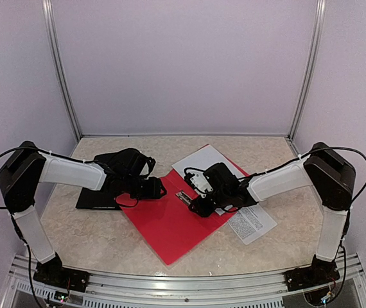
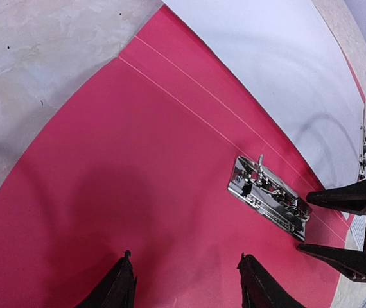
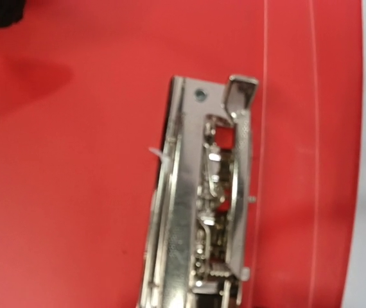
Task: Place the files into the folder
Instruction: Open the spring clip on the folder at the center of the board.
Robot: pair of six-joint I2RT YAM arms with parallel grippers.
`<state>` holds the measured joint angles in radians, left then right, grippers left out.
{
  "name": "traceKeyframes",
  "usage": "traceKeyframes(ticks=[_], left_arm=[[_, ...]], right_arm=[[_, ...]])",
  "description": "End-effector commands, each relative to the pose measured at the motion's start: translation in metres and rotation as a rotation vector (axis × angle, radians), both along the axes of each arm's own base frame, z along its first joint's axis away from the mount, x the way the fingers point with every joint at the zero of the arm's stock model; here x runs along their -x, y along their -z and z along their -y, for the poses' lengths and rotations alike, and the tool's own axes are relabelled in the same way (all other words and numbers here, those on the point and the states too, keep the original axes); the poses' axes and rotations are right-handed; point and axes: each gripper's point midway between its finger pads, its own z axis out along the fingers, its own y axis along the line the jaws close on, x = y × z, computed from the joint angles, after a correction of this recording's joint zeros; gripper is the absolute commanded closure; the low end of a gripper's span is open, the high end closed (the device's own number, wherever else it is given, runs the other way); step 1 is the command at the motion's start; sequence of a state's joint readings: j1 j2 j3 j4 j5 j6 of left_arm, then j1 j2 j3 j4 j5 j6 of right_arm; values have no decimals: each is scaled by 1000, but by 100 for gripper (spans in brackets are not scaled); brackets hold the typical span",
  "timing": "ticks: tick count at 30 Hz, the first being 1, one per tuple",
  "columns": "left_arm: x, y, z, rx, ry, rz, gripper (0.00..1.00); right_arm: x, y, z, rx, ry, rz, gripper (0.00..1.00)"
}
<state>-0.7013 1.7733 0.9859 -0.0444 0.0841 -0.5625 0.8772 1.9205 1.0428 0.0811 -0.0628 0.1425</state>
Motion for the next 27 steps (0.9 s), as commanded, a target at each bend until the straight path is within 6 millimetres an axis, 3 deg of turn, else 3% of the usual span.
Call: traceKeyframes(ticks=[1, 9, 27], left_arm=[[2, 2, 0, -23, 18, 22, 47], [3, 1, 1, -36, 27, 36, 47], [3, -3, 4, -62, 46, 68, 47]], right_arm=[[1, 15, 1, 35, 4, -5, 57], [5, 42, 2, 54, 16, -53, 59], [15, 60, 18, 53, 61, -113, 79]])
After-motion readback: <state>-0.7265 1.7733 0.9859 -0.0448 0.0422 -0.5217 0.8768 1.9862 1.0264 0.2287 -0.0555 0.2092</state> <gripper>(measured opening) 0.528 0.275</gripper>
